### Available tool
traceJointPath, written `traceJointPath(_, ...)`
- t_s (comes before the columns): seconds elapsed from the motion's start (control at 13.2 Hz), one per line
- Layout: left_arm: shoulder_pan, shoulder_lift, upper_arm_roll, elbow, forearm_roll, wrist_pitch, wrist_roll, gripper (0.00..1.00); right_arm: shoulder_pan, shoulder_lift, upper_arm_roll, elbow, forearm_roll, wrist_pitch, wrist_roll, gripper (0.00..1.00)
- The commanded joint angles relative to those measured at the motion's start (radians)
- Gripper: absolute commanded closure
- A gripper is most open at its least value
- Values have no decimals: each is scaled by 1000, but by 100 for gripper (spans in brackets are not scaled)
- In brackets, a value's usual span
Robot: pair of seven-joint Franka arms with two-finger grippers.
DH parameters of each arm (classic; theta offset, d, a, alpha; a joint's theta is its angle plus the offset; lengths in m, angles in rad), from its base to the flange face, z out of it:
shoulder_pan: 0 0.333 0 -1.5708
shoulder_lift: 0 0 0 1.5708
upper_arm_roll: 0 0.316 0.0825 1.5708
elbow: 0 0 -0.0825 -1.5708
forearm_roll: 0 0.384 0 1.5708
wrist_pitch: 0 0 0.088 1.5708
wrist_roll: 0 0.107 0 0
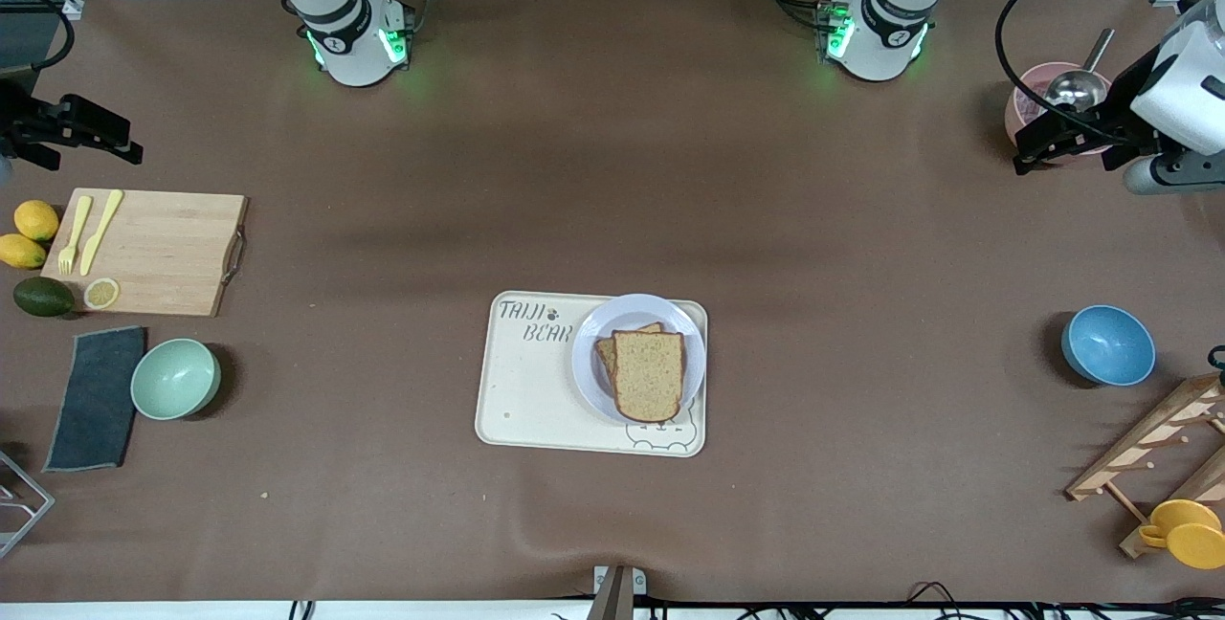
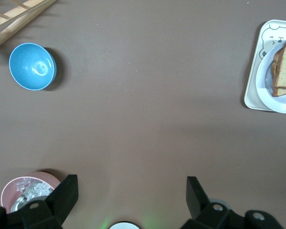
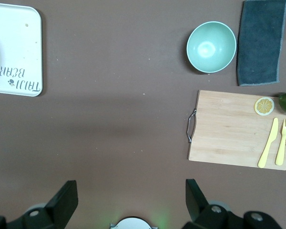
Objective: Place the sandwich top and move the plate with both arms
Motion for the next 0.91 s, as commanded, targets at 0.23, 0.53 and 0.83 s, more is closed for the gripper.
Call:
traceJointPath(0.23,-3,7,9,22,22,-24,7,0,-31,-23,35,-21,3,8,12,0)
traceJointPath(0.53,0,7,9,19,22,-24,4,0,-31,-22,38,-21,3,8,12,0)
traceJointPath(0.83,2,10,9,20,22,-24,6,0,-31,-15,37,-9,2,-2,13,0)
